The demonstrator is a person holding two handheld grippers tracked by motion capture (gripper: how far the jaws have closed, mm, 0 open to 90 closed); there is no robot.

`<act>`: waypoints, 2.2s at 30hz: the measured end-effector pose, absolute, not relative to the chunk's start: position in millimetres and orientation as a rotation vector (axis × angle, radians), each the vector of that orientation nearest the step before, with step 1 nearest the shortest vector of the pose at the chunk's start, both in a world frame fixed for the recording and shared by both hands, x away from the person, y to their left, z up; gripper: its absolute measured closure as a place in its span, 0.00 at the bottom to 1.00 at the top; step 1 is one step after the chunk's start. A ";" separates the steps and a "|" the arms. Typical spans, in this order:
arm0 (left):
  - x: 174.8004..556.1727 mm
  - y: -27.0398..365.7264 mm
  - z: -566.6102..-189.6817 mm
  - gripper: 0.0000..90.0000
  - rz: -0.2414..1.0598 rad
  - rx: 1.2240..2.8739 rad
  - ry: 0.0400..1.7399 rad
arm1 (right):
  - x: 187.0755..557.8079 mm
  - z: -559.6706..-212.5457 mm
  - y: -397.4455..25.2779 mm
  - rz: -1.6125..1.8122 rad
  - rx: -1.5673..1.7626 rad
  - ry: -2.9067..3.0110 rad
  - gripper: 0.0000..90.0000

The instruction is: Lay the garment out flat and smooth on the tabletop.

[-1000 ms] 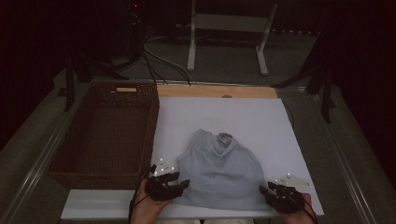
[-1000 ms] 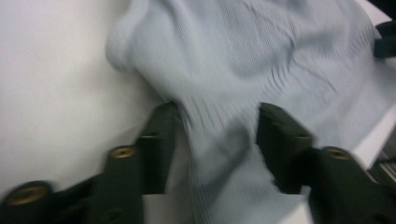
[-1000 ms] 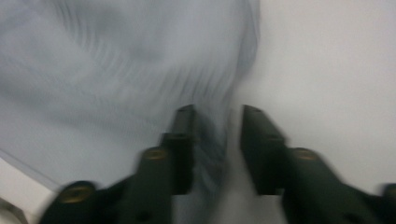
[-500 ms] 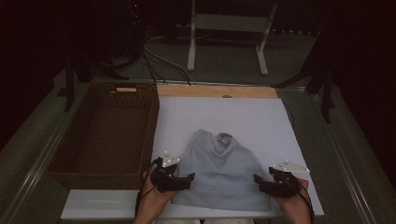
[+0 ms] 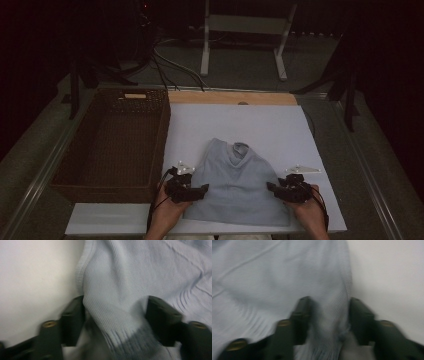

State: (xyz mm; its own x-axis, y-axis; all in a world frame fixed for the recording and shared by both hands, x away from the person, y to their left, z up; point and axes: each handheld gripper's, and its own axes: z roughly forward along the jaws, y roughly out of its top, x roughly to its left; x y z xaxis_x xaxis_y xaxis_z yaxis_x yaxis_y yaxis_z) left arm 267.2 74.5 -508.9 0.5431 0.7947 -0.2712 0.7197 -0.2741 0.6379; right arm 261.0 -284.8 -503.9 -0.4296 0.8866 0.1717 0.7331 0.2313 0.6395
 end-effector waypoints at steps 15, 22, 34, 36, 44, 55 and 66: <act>254.3 63.2 -504.5 0.89 0.000 2.034 1.164 | 235.0 -489.4 -297.3 0.998 1.534 2.221 0.91; 248.0 58.5 -503.0 0.89 -0.043 2.035 1.141 | 224.5 -486.8 -307.9 0.999 1.552 2.181 0.91; 256.8 71.6 -488.3 0.36 0.002 1.922 1.081 | 221.6 -486.6 -313.3 1.039 1.586 2.101 0.60; 257.9 71.3 -486.9 0.32 0.007 1.917 1.078 | 221.5 -485.7 -313.2 1.052 1.588 2.092 0.53; 270.1 64.3 -470.7 0.25 0.067 1.873 1.007 | 221.5 -484.2 -308.0 1.069 1.564 2.079 0.38; 283.1 55.0 -460.3 0.23 0.131 1.887 0.969 | 220.2 -481.6 -308.1 1.113 1.546 2.052 0.25; 304.1 47.3 -464.6 0.05 0.177 1.925 0.979 | 219.7 -479.9 -306.5 1.146 1.520 2.038 0.18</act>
State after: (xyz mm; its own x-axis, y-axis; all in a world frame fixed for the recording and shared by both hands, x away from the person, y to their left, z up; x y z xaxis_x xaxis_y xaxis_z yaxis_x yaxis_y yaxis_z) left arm 304.1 47.3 -464.6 0.6707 0.6944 -0.2608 0.5592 -0.2424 0.7928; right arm 219.7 -306.5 -479.9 -0.3627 0.9140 0.1819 0.6301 0.0967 0.7705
